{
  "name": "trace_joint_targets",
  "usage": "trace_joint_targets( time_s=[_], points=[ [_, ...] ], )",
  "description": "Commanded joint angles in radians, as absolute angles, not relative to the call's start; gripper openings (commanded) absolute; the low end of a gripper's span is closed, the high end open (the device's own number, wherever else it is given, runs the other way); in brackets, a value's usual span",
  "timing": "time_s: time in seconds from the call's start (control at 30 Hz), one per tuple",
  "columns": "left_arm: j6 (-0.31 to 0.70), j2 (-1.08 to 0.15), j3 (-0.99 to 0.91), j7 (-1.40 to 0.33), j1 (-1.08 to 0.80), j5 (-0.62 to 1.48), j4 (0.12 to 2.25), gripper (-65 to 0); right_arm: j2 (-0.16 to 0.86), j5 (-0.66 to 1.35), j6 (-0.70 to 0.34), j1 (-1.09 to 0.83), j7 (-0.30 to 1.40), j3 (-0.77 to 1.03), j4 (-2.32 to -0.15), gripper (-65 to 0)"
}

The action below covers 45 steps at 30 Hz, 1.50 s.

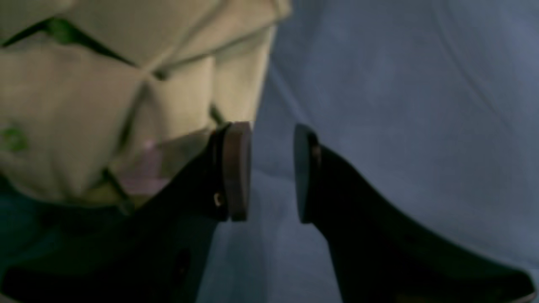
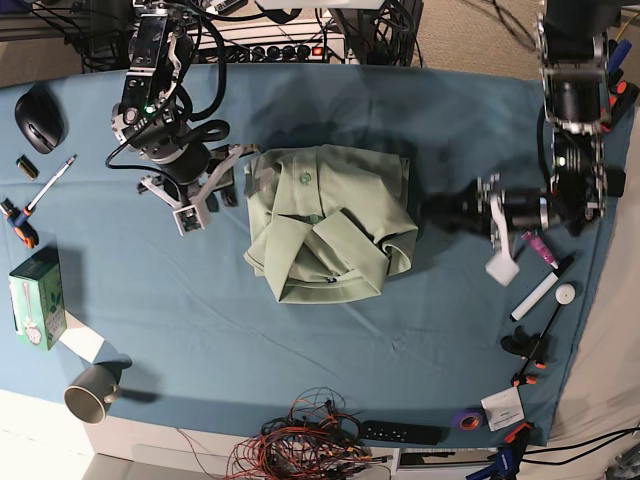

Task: Fold the T-shirt properly
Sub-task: 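Move the left gripper to the shirt's side and press it flat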

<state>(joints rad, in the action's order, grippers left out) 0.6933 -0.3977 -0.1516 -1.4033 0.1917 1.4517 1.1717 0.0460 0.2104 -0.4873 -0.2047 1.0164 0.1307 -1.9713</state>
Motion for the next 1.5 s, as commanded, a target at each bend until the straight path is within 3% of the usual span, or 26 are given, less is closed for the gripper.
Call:
trace_joint_targets(
  time_s=[0.0,0.2,0.73,1.27,1.47],
  points=[
    [0.698,-0.413,-0.158,-1.396,0.202,1.484,1.187,-32.7,0.050,0.220,-0.491,-0.193,0.994,0.133,-1.988,-46.9],
    [0.698,-0.412,-0.158,-1.396,0.150,1.484,1.206,-25.4,0.050,0.216,-0.493,-0.193,0.992,0.133,-1.988,-46.9],
    [0.698,-0.265,-0.152,-1.388,0.141,1.484,1.373,-25.5,0.050,0.216,-0.527,-0.216,0.995,0.133,-1.977,-46.9],
    [0.698,-0.316,-0.153,-1.348,0.109,1.412,1.373,-26.2,0.083,0.387,-0.684,-0.239,1.088,0.133,-1.896,-46.9],
    [0.698,-0.315,-0.153,-1.326,0.068,1.405,1.373,-26.2,0.083,0.430,-0.698,-0.238,1.097,0.133,-1.896,-46.9]
  ],
)
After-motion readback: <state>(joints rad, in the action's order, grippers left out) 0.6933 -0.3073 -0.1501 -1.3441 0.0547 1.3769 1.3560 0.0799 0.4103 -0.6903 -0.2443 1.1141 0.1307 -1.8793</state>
